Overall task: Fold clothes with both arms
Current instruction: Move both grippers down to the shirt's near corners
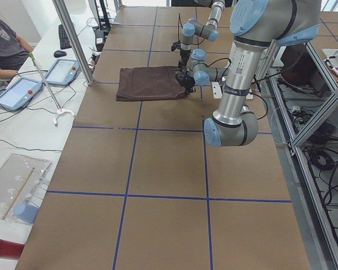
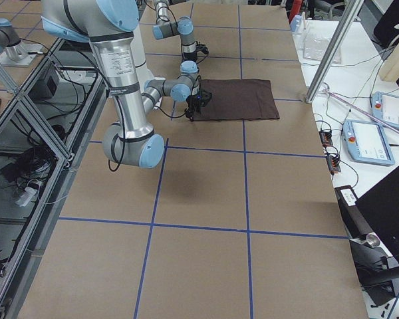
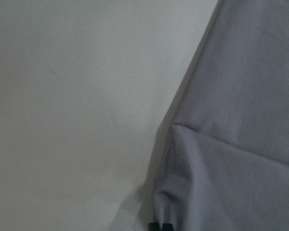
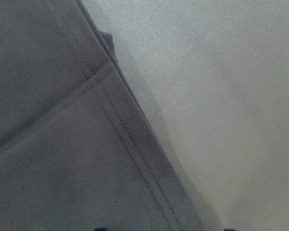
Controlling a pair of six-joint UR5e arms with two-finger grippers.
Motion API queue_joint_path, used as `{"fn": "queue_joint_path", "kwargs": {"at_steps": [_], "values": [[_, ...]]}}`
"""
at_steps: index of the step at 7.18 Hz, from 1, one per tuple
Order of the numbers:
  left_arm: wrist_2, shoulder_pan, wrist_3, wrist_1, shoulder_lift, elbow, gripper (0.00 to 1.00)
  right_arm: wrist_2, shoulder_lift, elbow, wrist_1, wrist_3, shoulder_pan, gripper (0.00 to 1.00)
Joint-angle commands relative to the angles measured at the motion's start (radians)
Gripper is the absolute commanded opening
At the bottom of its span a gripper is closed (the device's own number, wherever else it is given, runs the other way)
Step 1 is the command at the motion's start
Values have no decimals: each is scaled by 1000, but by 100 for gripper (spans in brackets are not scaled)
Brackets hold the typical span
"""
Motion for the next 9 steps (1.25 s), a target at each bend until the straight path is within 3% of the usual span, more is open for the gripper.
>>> {"fn": "queue_joint_path", "kwargs": {"at_steps": [1, 2, 5, 9], "values": [[0, -1, 2, 2, 0, -8, 0, 0, 1, 1, 1, -1, -1, 29], [0, -1, 0, 23, 0, -18, 0, -1, 2, 1, 1, -1, -1, 25], [0, -1, 2, 31, -2, -29, 0, -1, 16, 6, 3, -3, -3, 1], [2, 2, 3, 40, 3, -52, 0, 5, 21, 32, 1, -1, 8, 0]]}}
